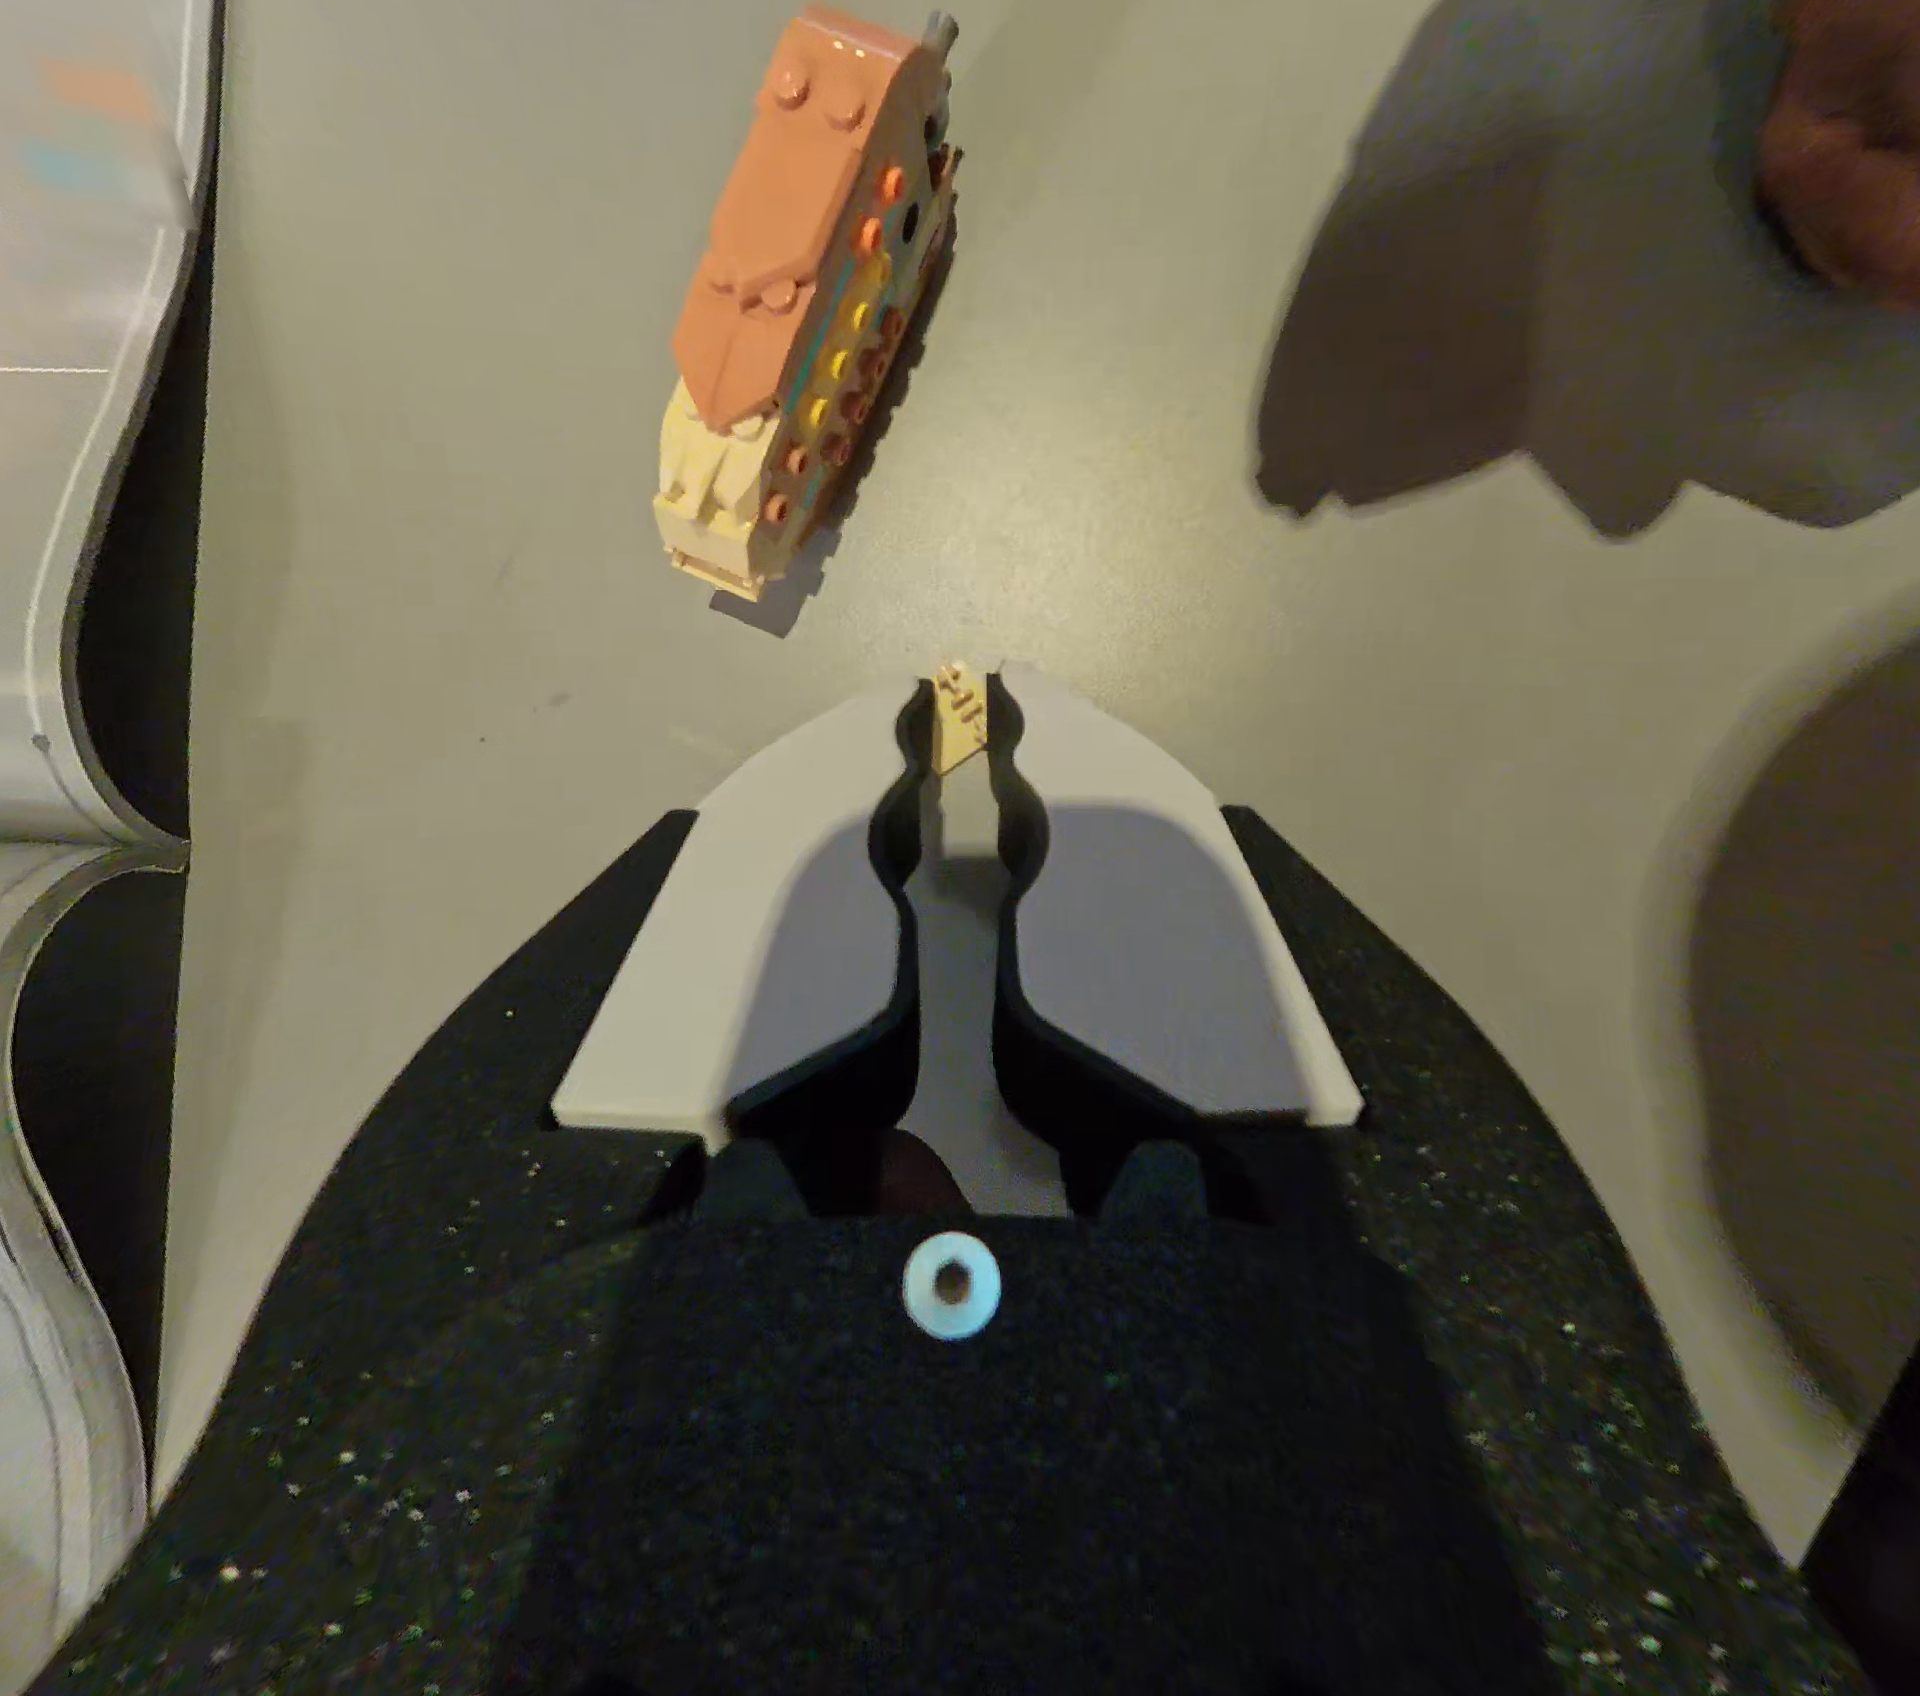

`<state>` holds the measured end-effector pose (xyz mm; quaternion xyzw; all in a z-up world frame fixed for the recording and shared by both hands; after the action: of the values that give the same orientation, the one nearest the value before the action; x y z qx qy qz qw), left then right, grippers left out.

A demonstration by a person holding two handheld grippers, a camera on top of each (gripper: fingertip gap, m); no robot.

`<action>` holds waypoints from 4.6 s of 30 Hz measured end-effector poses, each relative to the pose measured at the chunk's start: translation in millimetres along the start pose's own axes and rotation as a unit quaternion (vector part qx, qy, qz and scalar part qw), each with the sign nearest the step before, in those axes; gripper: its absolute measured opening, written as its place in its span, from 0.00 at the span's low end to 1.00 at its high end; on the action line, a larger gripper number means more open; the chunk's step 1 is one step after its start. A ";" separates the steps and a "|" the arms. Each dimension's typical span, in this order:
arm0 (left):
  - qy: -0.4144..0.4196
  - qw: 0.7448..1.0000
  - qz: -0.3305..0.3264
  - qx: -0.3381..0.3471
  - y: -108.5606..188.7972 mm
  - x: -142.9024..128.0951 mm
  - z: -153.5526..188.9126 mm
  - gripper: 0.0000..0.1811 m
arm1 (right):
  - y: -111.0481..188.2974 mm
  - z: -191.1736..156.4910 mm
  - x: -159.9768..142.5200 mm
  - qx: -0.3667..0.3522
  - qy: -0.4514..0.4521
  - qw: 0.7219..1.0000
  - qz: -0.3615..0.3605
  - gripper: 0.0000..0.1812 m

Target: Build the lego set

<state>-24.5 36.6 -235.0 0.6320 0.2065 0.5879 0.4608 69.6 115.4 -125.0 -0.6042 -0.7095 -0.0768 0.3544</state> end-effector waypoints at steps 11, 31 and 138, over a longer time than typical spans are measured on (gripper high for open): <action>-0.014 0.999 -0.036 0.018 -2.0 -0.3 0.1 0.02 | 1.1 -2.6 -1.0 0.007 -0.002 1.000 -0.002 0.07; -0.086 0.817 0.511 -0.255 111.2 60.2 43.9 0.02 | -17.3 -15.0 -35.2 0.057 0.019 0.989 -0.136 0.07; 0.033 0.812 0.477 -0.335 64.5 49.0 43.6 0.00 | -38.7 3.4 -77.5 -0.098 0.322 0.920 -0.201 0.06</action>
<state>9.1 29.5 -149.7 0.4375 -0.3154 0.7873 0.2988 34.4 45.0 -161.3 -0.4235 -0.6526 -0.4056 0.4797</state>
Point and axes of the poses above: each gripper's, where its closed fingertips meet, y back along the fingers, x out of its top, z = x × y across the jaws, the point moved 3 cm from there along y, back along the fingers, and after that the axes turned 12 degrees about -x, right-handed, at the moved point
